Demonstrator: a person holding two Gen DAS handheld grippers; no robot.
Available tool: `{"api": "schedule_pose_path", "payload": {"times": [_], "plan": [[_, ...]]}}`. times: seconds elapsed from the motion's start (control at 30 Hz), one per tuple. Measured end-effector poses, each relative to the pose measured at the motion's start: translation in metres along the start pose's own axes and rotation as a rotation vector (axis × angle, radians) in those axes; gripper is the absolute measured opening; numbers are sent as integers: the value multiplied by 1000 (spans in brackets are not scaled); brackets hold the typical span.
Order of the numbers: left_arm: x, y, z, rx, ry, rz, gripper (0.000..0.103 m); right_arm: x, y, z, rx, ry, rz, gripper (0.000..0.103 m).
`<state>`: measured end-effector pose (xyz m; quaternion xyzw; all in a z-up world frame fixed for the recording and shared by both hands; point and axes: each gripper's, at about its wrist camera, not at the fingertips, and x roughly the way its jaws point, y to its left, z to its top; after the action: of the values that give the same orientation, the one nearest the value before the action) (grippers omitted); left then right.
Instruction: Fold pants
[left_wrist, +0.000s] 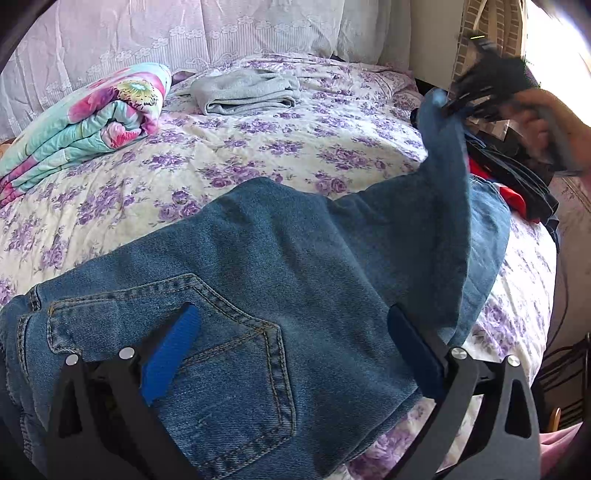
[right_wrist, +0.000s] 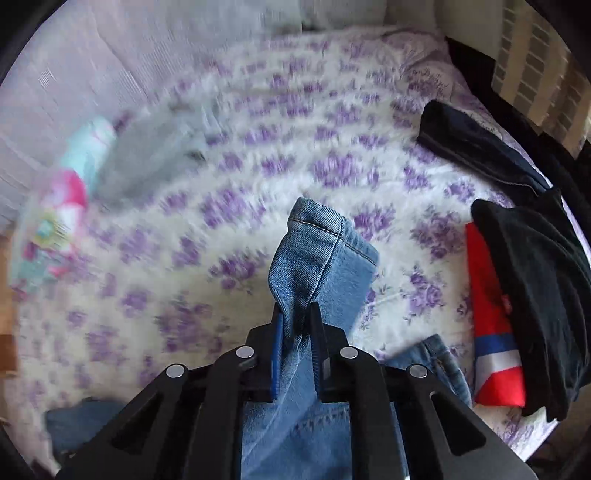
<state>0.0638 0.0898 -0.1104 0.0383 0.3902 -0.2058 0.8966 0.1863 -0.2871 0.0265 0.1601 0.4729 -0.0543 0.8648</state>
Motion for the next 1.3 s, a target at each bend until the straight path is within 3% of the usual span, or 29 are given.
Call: {"api": "schedule_pose_path", "payload": {"times": [0.13,0.23,0.33,0.4,0.43,0.47,0.57,0.6,0.63,0.7,0.73,0.83,1.0,1.07,1.13,1.2,1.3], "plan": [[0,1,0,-1,0,-2,99,-69,-51,-37,95,-155,243,14],[1,0,0,-2,0,-2,99,-72,-102,-80,198,-214,366,14],[1,0,0,-3,-1,-5,99,-20,-165,-126,376,-121,354,14],[1,0,0,-6,-3,-12,99,15,-199,-152,470,-30,265,13],[0,0,0,-8,-5,-15,99,27,-213,-164,504,-2,277,5],[0,1,0,-11,-7,-18,99,26,-218,-168,510,-23,322,5],[0,-1,0,-13,-13,-19,99,-6,-206,-167,417,-96,321,13],[0,0,0,-13,-13,-17,99,-19,-195,-164,364,-133,325,19],[0,0,0,-13,-13,-16,99,-31,-180,-160,298,-167,322,33],[1,-1,0,-11,-11,-8,99,-46,-155,-150,188,-234,306,43],[1,-2,0,-9,-10,-2,99,-49,-143,-142,150,-257,284,41],[1,-4,-1,-3,-13,15,99,-30,-139,-122,199,-209,193,43],[0,-2,-2,-7,-19,12,99,31,-147,-117,307,-43,223,43],[0,-3,-2,-2,-17,18,99,38,-143,-117,296,-53,217,39],[1,-3,-2,-1,-15,19,99,29,-136,-114,237,-96,208,15],[1,-4,-2,-2,-17,18,99,14,-134,-114,216,-145,254,8],[0,-3,-1,-2,-17,18,99,-12,-137,-121,211,-205,317,8]]}}
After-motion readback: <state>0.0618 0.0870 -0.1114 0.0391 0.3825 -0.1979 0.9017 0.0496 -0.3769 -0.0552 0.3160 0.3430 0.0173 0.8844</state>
